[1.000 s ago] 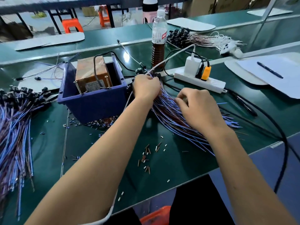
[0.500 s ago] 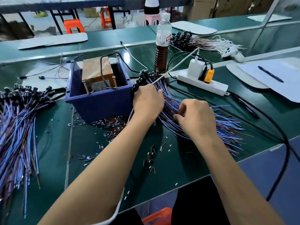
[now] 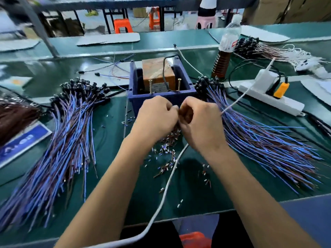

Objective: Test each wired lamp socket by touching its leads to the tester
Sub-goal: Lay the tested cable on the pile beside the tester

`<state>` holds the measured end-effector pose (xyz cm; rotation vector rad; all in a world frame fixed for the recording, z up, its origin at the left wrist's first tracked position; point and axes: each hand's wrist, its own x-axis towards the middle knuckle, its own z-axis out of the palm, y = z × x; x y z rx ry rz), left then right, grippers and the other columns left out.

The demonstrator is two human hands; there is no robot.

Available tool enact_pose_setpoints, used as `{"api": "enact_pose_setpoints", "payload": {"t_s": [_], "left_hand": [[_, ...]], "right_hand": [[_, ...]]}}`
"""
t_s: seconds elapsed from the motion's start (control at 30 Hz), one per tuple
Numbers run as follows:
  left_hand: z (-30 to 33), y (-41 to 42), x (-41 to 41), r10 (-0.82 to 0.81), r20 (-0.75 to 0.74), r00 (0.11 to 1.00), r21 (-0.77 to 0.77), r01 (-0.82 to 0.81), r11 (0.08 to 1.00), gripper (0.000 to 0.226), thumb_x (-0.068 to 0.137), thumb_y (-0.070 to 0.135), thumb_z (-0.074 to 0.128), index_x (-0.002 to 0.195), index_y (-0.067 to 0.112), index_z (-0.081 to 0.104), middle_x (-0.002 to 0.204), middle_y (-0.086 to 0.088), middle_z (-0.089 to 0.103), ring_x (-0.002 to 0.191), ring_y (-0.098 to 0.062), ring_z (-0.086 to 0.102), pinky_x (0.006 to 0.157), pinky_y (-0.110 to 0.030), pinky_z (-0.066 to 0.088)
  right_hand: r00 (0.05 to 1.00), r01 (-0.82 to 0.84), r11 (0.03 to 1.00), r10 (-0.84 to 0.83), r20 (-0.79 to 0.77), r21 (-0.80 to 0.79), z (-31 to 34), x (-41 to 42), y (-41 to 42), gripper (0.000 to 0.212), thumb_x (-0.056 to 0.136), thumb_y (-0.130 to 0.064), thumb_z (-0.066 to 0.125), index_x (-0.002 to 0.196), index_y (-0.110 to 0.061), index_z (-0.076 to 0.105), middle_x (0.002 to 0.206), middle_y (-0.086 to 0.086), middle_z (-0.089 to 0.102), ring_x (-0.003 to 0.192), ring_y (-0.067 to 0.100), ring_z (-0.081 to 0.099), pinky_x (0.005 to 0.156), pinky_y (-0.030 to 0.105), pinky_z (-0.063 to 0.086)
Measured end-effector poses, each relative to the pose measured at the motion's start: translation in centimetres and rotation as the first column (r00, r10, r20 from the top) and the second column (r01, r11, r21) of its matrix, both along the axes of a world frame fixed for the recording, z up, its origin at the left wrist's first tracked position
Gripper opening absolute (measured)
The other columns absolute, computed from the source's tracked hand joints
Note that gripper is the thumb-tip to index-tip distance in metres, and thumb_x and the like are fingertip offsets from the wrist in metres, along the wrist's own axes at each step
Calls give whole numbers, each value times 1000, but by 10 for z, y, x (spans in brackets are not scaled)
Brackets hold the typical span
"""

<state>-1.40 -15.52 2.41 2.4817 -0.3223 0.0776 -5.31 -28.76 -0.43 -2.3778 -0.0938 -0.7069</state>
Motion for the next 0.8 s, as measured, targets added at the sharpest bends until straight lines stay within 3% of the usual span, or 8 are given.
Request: {"api": "enact_pose_setpoints", "payload": {"t_s": [0.17, 0.23, 0.3, 0.43, 0.57, 0.63, 0.7, 0.8], "left_hand": [[-16, 85, 3, 369, 102, 924, 26, -373, 928, 43, 94, 24, 57, 55, 7, 52, 55, -9, 51, 70, -39, 57, 58, -39, 32], [-22, 113, 8, 511, 241, 825, 101, -545, 832, 30, 96, 30, 57, 75, 10, 68, 77, -15, 66, 85, -42, 64, 67, -41, 45], [-27, 137, 20, 573, 332, 749, 167, -645, 746, 25, 93, 28, 60, 102, 8, 70, 103, -22, 68, 104, -44, 62, 84, -45, 50], [-26, 170, 46, 637, 252, 729, 279, -685, 674, 48, 90, 38, 71, 121, 4, 58, 127, -27, 57, 125, -45, 49, 100, -49, 44], [-23, 182, 67, 599, 190, 778, 368, -622, 691, 34, 96, 31, 63, 117, 3, 64, 124, -24, 62, 124, -42, 52, 100, -43, 42], [-21, 184, 70, 590, 235, 772, 322, -635, 702, 36, 100, 34, 58, 110, 2, 70, 115, -23, 68, 116, -42, 59, 100, -43, 42], [-17, 182, 68, 613, 284, 737, 183, -670, 720, 40, 103, 37, 55, 105, 3, 75, 106, -22, 71, 106, -41, 63, 97, -43, 46], [-12, 173, 62, 690, 199, 696, -198, -661, 724, 38, 103, 34, 53, 88, 6, 75, 90, -15, 73, 91, -37, 67, 81, -39, 51]], "right_hand": [[956, -257, 962, 238, -171, -97, 3, 13, 83, 9, 85, -21, 70, 82, -17, 63, 78, 7, 68, 75, 38, 64, 63, 41, 53], [884, -377, 917, 315, -344, -129, 2, 25, 120, 10, 86, -20, 67, 82, -17, 59, 81, 11, 63, 80, 41, 64, 63, 37, 47], [816, -441, 891, 347, -463, -109, -3, 40, 152, 4, 90, -16, 63, 89, -12, 62, 90, 17, 65, 89, 41, 66, 67, 35, 46], [740, -430, 901, 321, -592, -50, -20, 62, 190, 19, 98, -15, 61, 114, -7, 66, 116, 20, 68, 107, 40, 67, 85, 39, 56], [782, -410, 895, 247, -572, -175, -31, 73, 197, 20, 100, -26, 60, 115, -13, 62, 117, 17, 68, 111, 39, 64, 76, 34, 42], [779, -394, 911, 259, -571, -125, -32, 73, 194, 24, 101, -36, 61, 115, -16, 62, 115, 15, 68, 108, 38, 62, 78, 36, 45], [763, -386, 921, 283, -581, -59, -32, 71, 190, 23, 100, -40, 63, 112, -20, 65, 111, 12, 70, 105, 35, 63, 84, 36, 50], [738, -385, 916, 378, -559, 112, -32, 68, 185, 20, 101, -43, 62, 104, -24, 66, 102, 7, 73, 94, 32, 68, 82, 37, 55]]}}
